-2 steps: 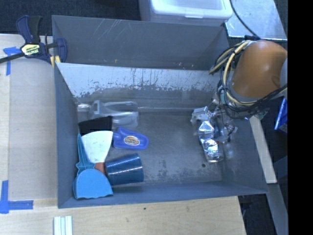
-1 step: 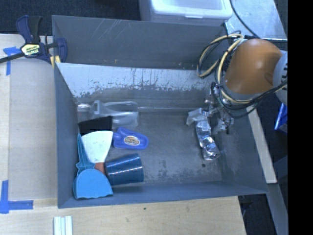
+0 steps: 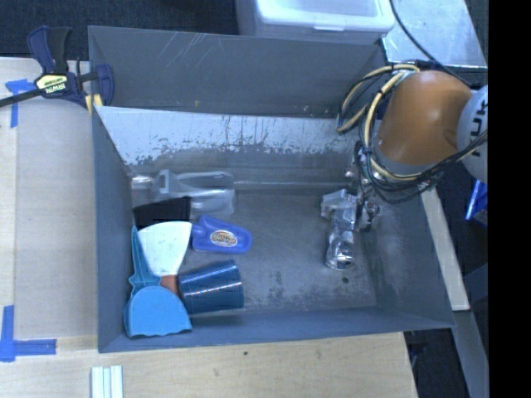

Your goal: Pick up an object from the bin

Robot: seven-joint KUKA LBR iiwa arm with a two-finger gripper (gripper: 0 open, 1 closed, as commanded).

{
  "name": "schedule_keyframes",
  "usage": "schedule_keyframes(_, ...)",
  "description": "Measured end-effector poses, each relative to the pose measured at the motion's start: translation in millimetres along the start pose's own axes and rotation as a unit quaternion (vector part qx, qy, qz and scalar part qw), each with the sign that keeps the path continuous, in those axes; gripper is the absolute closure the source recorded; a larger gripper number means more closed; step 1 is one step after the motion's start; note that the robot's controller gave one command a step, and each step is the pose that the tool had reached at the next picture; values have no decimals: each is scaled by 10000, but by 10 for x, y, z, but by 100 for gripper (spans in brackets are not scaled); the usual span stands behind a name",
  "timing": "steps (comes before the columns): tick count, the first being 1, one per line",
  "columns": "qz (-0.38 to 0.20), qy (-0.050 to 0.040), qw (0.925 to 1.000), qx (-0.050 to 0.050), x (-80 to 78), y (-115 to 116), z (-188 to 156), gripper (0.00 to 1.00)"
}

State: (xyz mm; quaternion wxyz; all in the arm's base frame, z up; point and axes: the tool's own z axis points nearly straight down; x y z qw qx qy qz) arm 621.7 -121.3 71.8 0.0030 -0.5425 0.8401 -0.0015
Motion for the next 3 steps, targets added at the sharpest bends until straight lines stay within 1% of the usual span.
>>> schedule_keyframes(1,4,0,10000,0,2,-1,0,100)
schedule_keyframes(2,7,-1,10000,-21,3,18,-118,100)
schedule_keyframes(3,8,-12,10000,11,-5,-1,-319,100)
